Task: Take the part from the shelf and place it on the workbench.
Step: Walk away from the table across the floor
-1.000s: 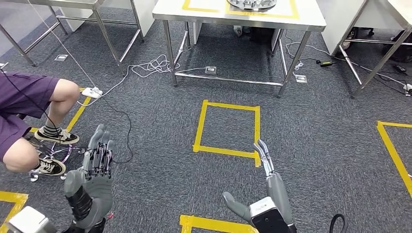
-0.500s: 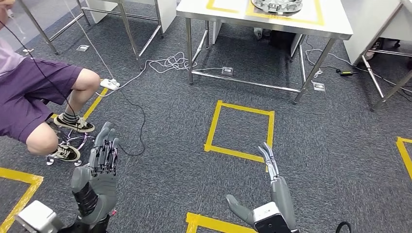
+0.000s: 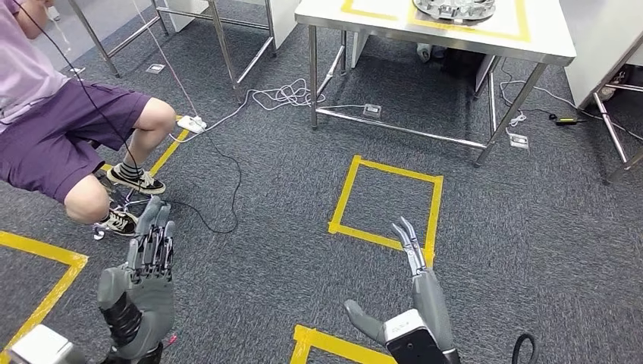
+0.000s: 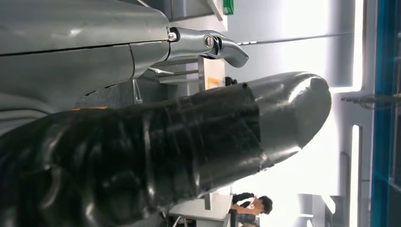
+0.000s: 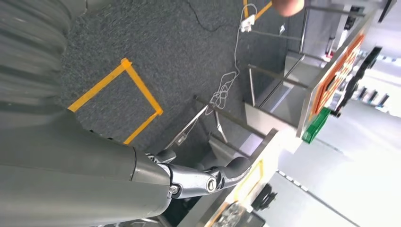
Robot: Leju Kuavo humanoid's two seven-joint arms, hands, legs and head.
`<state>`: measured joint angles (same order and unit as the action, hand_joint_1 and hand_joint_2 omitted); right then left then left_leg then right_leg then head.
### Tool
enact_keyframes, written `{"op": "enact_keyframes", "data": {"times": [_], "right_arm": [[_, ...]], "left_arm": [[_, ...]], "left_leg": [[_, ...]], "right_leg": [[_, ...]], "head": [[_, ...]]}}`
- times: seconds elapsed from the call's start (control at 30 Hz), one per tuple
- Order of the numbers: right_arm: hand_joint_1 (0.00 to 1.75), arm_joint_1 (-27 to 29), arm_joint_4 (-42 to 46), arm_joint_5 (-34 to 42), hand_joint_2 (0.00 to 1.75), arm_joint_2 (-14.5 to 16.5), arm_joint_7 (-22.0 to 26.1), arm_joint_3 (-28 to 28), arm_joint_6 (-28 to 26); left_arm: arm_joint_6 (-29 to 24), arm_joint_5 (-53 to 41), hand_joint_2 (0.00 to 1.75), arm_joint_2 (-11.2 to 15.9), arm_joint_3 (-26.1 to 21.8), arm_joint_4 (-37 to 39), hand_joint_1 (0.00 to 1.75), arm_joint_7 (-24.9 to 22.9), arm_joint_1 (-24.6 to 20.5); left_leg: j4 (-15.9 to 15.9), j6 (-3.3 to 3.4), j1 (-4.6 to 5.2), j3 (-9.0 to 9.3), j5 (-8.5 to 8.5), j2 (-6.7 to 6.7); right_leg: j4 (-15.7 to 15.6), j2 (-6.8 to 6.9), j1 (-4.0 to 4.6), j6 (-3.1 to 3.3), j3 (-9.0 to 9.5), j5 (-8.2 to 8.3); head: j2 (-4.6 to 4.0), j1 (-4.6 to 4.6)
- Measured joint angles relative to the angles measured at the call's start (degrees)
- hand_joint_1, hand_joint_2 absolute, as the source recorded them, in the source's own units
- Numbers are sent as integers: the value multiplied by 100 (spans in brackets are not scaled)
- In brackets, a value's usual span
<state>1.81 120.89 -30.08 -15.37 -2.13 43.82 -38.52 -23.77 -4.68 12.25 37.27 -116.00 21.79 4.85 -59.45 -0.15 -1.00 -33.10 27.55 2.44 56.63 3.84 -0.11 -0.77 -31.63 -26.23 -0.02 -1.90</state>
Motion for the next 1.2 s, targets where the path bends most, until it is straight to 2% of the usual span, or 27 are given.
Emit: {"op": "enact_keyframes", "data": {"times": [0.03,0.07,0.13,0.17,0.23,0.3,0.33,0.37,0.4,0.43,0.5,0.57,0.63,0.67,0.73,0.77,0.8,0.83,0.87,0.9,0.93,1.0,1.03,1.07,1.1,1.17,1.2], "right_arm": [[0,-1,0,-1,175,2,1,0,-1],[0,-2,-1,-1,175,2,2,1,-1],[0,-9,-2,-7,175,3,7,4,-1],[0,-10,-3,-16,175,3,12,5,-1],[0,-9,-4,-36,175,3,25,8,-2],[0,1,-7,-50,175,3,33,10,-3],[0,5,-8,-54,175,2,35,11,-3],[0,7,-8,-57,175,1,37,11,-3],[0,7,-9,-59,175,1,39,11,-3],[0,6,-9,-62,175,1,42,12,-3],[0,4,-9,-69,175,1,46,13,-3],[0,0,-9,-83,175,1,49,14,-3],[0,-6,-8,-104,175,0,40,14,-1],[0,-9,-8,-117,175,1,30,15,3],[0,-11,-7,-147,175,2,4,22,8],[0,-7,-8,-157,175,2,-11,27,10],[0,-2,-8,-165,175,2,-24,32,10],[0,3,-9,-169,175,1,-39,36,10],[0,6,-9,-172,175,1,-50,41,10],[0,5,-9,-175,175,0,-58,49,10],[0,4,-9,-179,175,-1,-66,58,10],[0,2,-9,-193,175,-2,-74,74,10],[0,0,-8,-204,175,-2,-80,79,10],[0,-2,-8,-216,175,-2,-86,81,11],[0,-3,-7,-226,175,-2,-91,83,11],[0,-11,-7,-239,175,-2,-99,84,13],[0,-13,-7,-241,175,-3,-102,85,14]], "left_arm": [[1,-1,0,-1,-2,-1,0,2,-4],[1,-1,0,0,-5,-2,0,2,-2],[2,-1,0,4,-16,-2,0,3,17],[4,-1,0,5,-21,-1,0,4,20],[10,-1,0,5,-25,0,0,7,15],[19,-1,0,5,-26,3,0,7,14],[23,-1,0,5,-26,4,0,7,16],[25,-1,0,6,-27,6,0,7,17],[25,-1,0,6,-27,8,0,7,17],[25,-1,0,6,-27,8,0,7,17],[25,-1,0,5,-27,9,0,7,13],[22,-2,0,4,-27,10,0,7,14],[18,-2,0,5,-27,9,0,7,26],[15,-2,0,7,-28,6,0,8,33],[9,-3,0,13,-31,1,0,12,28],[8,-4,0,15,-31,2,0,13,25],[8,-4,0,17,-30,4,0,11,22],[8,-4,0,18,-30,8,0,9,25],[8,-4,0,19,-30,14,0,7,29],[8,-4,0,21,-31,21,0,5,31],[8,-4,0,21,-31,26,0,4,32],[9,-4,0,21,-31,31,0,5,24],[11,-4,0,21,-31,31,0,7,17],[14,-5,0,20,-31,30,0,9,11],[17,-5,0,20,-32,30,0,11,8],[22,-6,0,21,-32,31,0,15,17],[24,-6,0,21,-32,31,0,16,17]], "left_leg": [[164,33,16,86,-9,49],[200,70,33,83,9,31],[228,144,27,82,-32,-78],[248,179,14,99,-55,-126],[274,234,-15,129,-109,-220],[263,258,-8,88,-136,-334],[253,259,-2,70,-139,-398],[240,258,4,59,-141,-465],[227,256,7,54,-142,-534],[218,252,9,55,-143,-602],[207,219,9,38,-156,-725],[205,146,-11,-21,-191,-824],[232,56,-39,-71,-238,-917],[218,27,-40,-103,-231,-883],[-86,-17,-31,-282,-50,-625],[-418,-30,-30,-449,121,-457],[-812,-50,-32,-635,297,-348],[-1163,-67,-35,-801,425,-301],[-1360,-78,-36,-889,468,-282],[-1342,-81,-36,-864,411,-269],[-1100,-74,-35,-715,275,-244],[-302,-37,-11,-229,13,-31],[1,-5,6,-46,-41,65],[167,32,24,49,-41,134],[213,72,43,56,-14,126],[231,156,41,50,-47,0],[246,194,31,63,-75,-60]], "right_leg": [[17,33,11,-34,-1,-8],[19,73,17,-70,-1,-12],[29,125,1,-141,-3,-27],[98,68,-11,-180,-38,-92],[570,-158,-39,-248,-250,-392],[1318,-299,-53,-277,-566,-739],[1563,-314,-55,-278,-672,-800],[1617,-322,-55,-269,-693,-755],[1452,-340,-54,-251,-614,-609],[1092,-397,-53,-222,-450,-395],[369,-633,-60,-147,-119,-126],[76,-762,-49,-91,36,-106],[11,-673,-36,-41,74,-82],[-38,-616,-42,-13,88,-53],[-128,-483,-58,48,124,-3],[-142,-418,-50,66,128,4],[-142,-355,-43,80,122,5],[-140,-286,-36,84,114,4],[-137,-222,-31,85,108,2],[-132,-157,-27,83,105,1],[-122,-95,-25,76,104,-4],[-71,9,-6,32,102,-34],[-42,48,9,-2,96,-58],[-21,86,22,-39,98,-79],[-14,130,29,-75,103,-92],[-10,203,10,-145,109,-108],[58,141,-4,-185,76,-170]], "head": [[0,-2],[0,4],[0,15],[1,21],[0,72],[0,152],[1,180],[2,203],[2,224],[2,242],[1,257],[0,274],[0,293],[1,289],[1,233],[1,196],[1,161],[0,138],[0,120],[0,99],[0,76],[1,24],[1,9],[1,9],[2,18],[0,36],[0,38]]}}
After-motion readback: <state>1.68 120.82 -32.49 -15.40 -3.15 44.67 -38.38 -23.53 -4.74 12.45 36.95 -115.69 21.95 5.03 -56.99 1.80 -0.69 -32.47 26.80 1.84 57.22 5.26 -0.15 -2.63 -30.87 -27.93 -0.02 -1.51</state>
